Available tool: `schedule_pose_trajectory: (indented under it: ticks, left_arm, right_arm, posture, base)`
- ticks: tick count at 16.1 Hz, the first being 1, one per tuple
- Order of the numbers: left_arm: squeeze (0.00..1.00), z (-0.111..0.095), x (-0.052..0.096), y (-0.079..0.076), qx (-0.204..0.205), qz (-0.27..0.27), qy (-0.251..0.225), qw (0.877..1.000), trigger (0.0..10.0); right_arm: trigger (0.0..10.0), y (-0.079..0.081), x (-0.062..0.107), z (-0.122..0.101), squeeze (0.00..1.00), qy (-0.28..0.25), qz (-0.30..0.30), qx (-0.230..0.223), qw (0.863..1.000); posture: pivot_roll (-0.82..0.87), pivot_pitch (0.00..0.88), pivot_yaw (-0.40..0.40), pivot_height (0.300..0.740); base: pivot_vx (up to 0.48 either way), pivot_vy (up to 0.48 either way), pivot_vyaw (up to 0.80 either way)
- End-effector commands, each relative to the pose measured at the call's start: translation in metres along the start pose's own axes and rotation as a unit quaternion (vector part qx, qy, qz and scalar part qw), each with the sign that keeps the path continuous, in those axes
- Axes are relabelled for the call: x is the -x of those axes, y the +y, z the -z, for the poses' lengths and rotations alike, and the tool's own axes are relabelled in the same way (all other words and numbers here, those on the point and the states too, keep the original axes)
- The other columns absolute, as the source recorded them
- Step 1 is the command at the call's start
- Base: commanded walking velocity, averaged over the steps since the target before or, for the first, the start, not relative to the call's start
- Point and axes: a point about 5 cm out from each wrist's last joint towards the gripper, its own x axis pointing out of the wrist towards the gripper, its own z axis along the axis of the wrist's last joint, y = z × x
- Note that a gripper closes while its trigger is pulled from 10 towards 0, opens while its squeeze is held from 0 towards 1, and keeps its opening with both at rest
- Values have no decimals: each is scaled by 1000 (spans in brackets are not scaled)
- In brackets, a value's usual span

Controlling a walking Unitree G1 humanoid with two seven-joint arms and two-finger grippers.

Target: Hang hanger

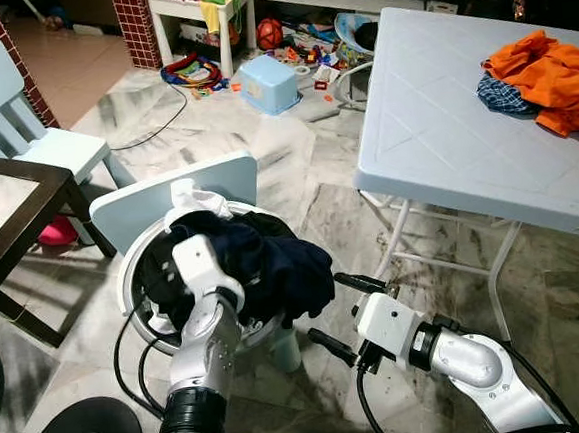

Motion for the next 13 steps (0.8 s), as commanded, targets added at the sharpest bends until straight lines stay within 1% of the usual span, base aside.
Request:
schedule_pose_trajectory:
  ticks: [1, 3, 4, 5, 6, 7, 8, 9, 11, 12, 13]
  left_arm:
    - [0, -3, 3, -5, -38, 23, -22, 999, 0]
    - [0, -8, 8, -11, -101, 50, -58, 992, 0]
    - [0, -12, 12, -15, -142, 68, -88, 984, 0]
    - [0, -14, 15, -18, -165, 83, -104, 977, 0]
    - [0, -17, 20, -23, -203, 104, -131, 965, 0]
    - [0, -19, 23, -27, -222, 121, -146, 956, 0]
    - [0, -20, 29, -32, -248, 145, -163, 944, 0]
    - [0, -20, 36, -35, -278, 173, -178, 928, 0]
    - [0, -19, 46, -37, -305, 204, -186, 911, 0]
    - [0, -18, 55, -36, -317, 223, -189, 902, 0]
    - [0, -18, 60, -34, -321, 226, -187, 900, 0]
  right_arm:
    - [10000, -4, 3, 4, 0, 7, 4, 3, 1000]
    - [10000, -4, 2, 4, 0, 7, 5, 3, 1000]
    - [10000, -4, 3, 4, 0, 6, 6, 3, 1000]
    - [10000, -3, 3, 4, 0, 6, 6, 2, 1000]
    - [10000, -4, 2, 4, 0, 6, 7, 1, 1000]
    - [10000, -4, 2, 5, 0, 6, 7, 1, 1000]
    - [10000, -4, 1, 4, 0, 5, 8, 0, 1000]
    - [10000, -4, 0, 5, 0, 4, 8, 0, 1000]
    - [10000, -5, 0, 4, 0, 2, 10, 0, 1000]
    - [10000, -7, -1, 5, 0, 1, 14, 0, 1000]
    - [10000, -9, -1, 5, 0, -1, 23, -1, 1000]
  posture:
    - [-58, 82, -68, 740]
    - [-53, 83, -70, 740]
    - [-50, 83, -71, 740]
    - [-48, 80, -71, 740]
    - [-43, 80, -73, 740]
    - [-41, 79, -73, 740]
    - [-40, 79, -74, 740]
    - [-32, 78, -76, 740]
    - [-32, 78, -76, 740]
    - [-7, 75, -70, 740]
    - [-7, 75, -70, 740]
  base:
    - [0, 0, 0]
    - [0, 0, 0]
    - [0, 0, 0]
    - [0, 0, 0]
    - [0, 0, 0]
    - [0, 0, 0]
    - [0, 0, 0]
    - [0, 0, 0]
    - [0, 0, 0]
    - [0, 0, 0]
    - [0, 0, 0]
